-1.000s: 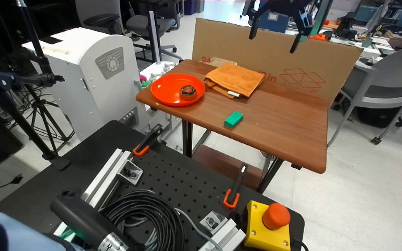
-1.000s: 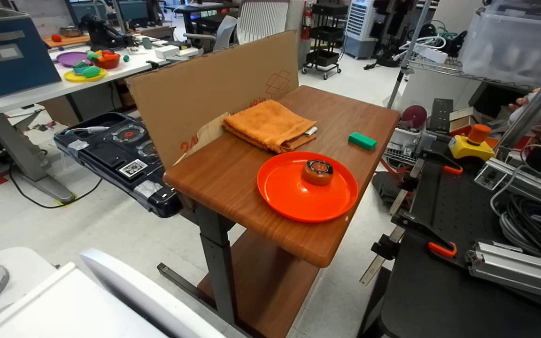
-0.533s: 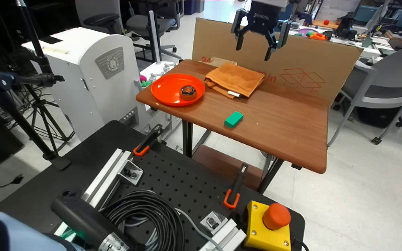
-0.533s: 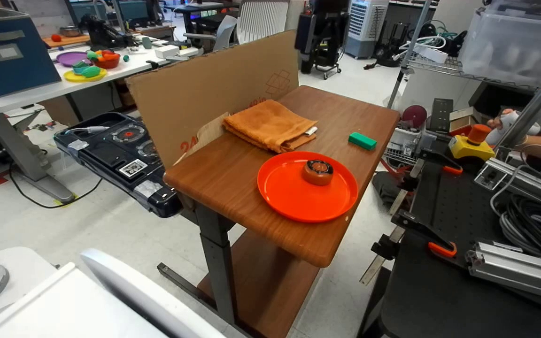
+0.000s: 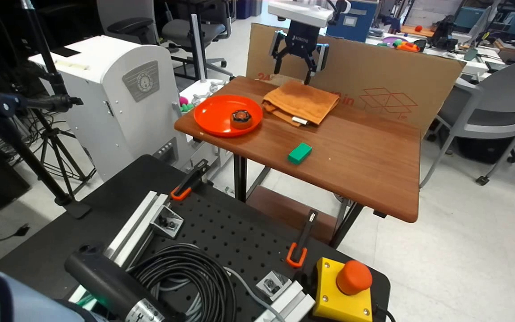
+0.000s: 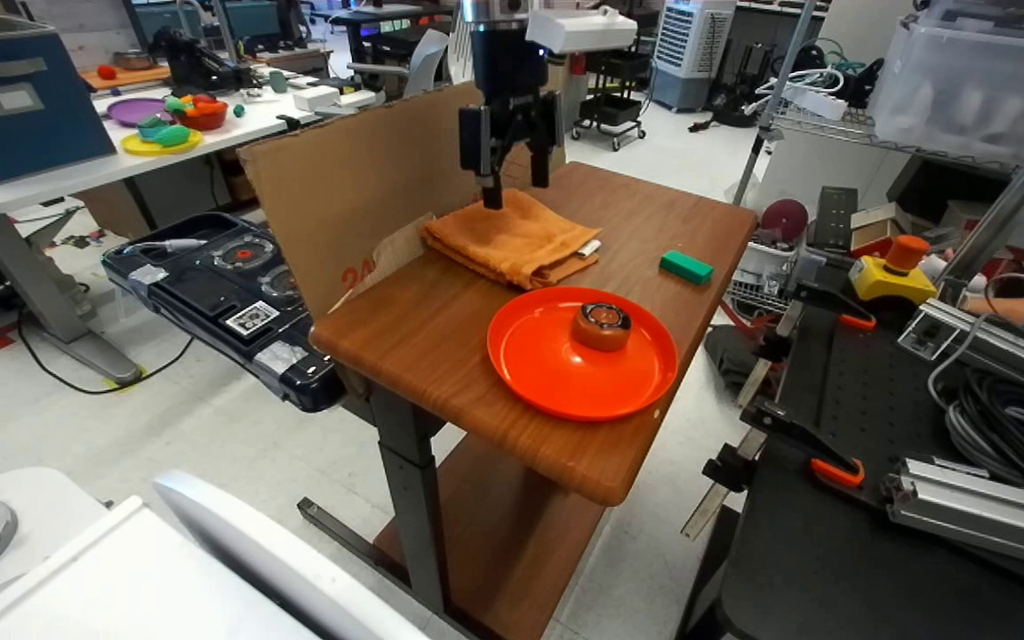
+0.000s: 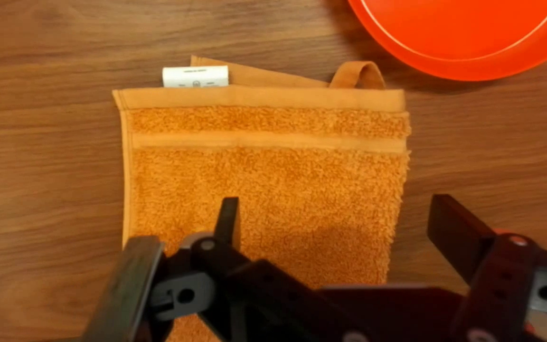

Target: Move the towel on the table

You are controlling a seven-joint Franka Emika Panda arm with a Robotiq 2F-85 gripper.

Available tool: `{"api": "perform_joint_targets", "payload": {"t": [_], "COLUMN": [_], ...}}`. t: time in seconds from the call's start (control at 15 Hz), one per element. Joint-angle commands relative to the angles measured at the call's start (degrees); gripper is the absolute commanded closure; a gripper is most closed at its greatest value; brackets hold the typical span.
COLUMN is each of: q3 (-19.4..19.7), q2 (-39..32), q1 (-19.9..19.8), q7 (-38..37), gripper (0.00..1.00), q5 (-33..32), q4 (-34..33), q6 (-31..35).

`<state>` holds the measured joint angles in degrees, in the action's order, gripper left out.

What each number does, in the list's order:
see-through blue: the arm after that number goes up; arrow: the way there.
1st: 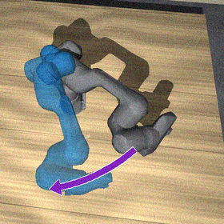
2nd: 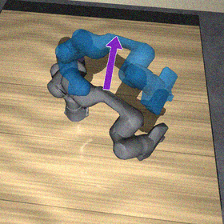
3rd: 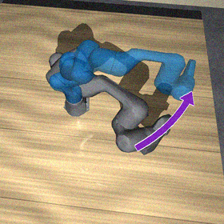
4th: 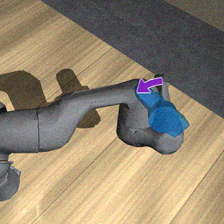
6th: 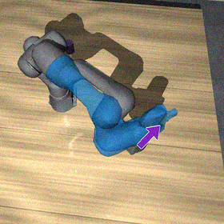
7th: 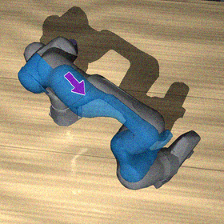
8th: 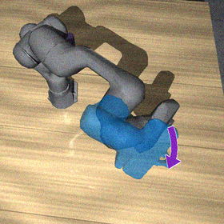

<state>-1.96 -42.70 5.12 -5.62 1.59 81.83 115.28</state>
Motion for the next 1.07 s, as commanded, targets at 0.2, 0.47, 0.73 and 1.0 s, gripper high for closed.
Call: {"api": "perform_joint_targets", "payload": {"t": [0.2,0.47,0.73,1.0], "q3": [0.2,2.6,5.1,9.1], "q2": [-16.5,-25.8,-29.7,-29.1], "q1": [-1.8,-4.0,-8.0,-12.4], "q7": [2.7,1.3,1.0,0.6], "gripper": [0.00,0.00,0.00,0.00], "q5": [0.4,-0.5,-1.1,-3.6], "q4": [-21.9,-32.2,-40.2,-45.1], "q6": [-14.7,-24.1,-33.1,-38.6]}}
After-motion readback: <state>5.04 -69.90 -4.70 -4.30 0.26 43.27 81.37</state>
